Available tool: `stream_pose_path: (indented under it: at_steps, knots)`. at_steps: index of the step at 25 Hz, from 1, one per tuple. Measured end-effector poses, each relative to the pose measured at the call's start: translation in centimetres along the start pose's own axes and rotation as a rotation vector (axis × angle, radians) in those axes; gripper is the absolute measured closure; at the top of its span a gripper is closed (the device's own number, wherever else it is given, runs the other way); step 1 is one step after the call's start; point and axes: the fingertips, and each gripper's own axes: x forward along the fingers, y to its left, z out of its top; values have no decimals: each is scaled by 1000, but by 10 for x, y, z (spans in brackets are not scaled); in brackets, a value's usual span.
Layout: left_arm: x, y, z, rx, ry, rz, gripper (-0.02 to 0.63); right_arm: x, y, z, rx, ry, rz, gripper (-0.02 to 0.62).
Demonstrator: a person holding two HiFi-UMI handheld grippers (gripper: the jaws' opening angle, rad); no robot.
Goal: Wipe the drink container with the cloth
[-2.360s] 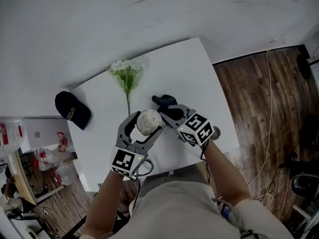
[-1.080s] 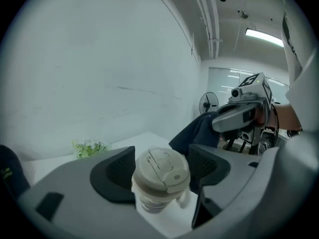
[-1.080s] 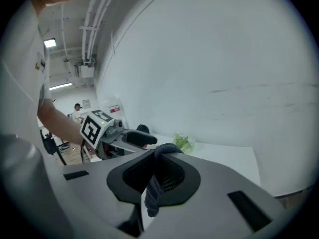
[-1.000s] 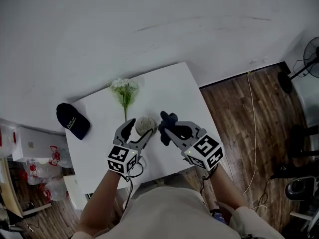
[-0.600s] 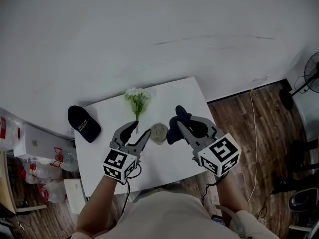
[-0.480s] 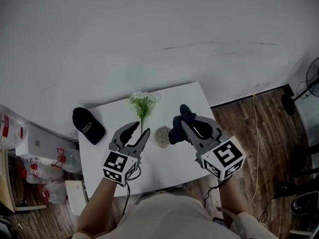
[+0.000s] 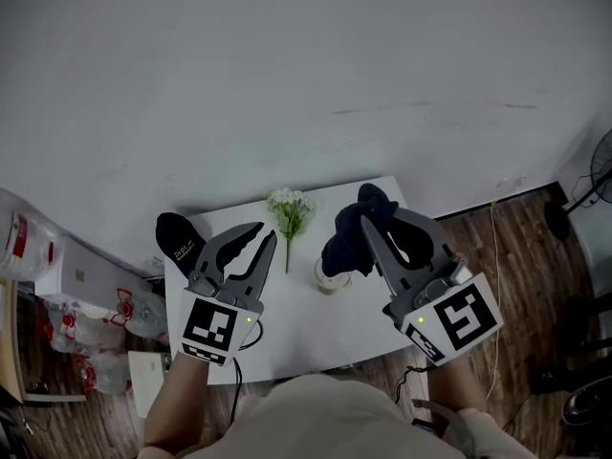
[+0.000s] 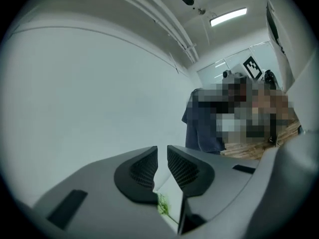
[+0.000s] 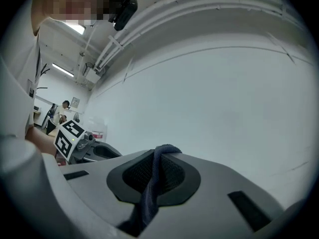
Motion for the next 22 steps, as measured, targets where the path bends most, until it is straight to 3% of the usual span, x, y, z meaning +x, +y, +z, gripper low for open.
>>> stream_pose_path:
  at_steps: [6, 10, 12, 22]
  knots:
    - [-33, 22, 44, -30, -99, 106, 569, -8, 19, 31, -84, -49, 7, 557]
    - [-57, 33, 48, -91, -121, 161, 571, -14, 35, 46, -47, -98, 17, 557]
    - [-71, 40, 43, -82, -131, 188, 574, -19, 39, 42, -54, -89, 18, 557]
    - [-107, 29, 4, -88, -43, 229, 577, -32, 67, 18, 6, -83, 60, 557]
